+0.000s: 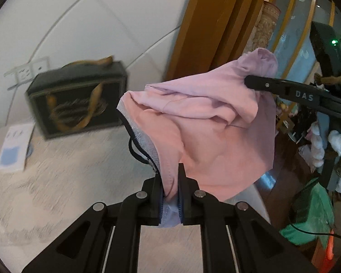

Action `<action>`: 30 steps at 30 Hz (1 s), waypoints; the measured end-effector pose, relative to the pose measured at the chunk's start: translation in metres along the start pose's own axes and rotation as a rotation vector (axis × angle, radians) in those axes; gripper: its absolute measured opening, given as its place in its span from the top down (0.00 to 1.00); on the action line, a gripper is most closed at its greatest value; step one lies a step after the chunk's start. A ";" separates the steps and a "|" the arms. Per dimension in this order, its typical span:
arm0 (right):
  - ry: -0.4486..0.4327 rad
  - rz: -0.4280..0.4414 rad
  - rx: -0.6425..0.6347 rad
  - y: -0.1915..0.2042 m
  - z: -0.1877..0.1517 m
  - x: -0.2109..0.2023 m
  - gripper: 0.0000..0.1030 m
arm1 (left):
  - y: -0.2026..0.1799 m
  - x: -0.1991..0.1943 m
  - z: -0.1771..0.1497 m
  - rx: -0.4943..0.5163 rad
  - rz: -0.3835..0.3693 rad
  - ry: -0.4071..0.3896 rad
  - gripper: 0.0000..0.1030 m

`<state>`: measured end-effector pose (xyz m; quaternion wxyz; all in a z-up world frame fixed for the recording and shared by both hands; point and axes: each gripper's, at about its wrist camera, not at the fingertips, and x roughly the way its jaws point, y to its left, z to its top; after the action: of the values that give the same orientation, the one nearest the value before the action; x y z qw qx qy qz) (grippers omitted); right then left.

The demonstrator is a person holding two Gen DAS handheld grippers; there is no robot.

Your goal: Fold clothes

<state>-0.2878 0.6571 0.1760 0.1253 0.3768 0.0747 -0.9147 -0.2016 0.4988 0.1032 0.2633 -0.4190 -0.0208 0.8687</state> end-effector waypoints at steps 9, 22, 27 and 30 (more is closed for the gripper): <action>0.229 -0.012 0.205 -0.131 -0.029 0.149 0.19 | 0.000 0.167 0.007 -0.026 0.158 0.255 0.60; 0.055 0.099 0.382 -0.143 -0.090 0.070 0.06 | -0.042 0.129 -0.002 0.081 0.231 0.262 0.40; 0.121 0.073 0.400 -0.102 -0.136 0.039 0.04 | -0.071 0.094 -0.015 0.113 0.172 0.198 0.40; 0.159 0.061 0.400 -0.090 -0.157 0.032 0.04 | -0.083 0.081 -0.020 0.111 0.154 0.190 0.40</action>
<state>-0.2301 0.7738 0.0466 0.0694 0.4674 -0.1102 -0.8744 -0.1911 0.6054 0.0532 0.2194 -0.4846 0.0846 0.8426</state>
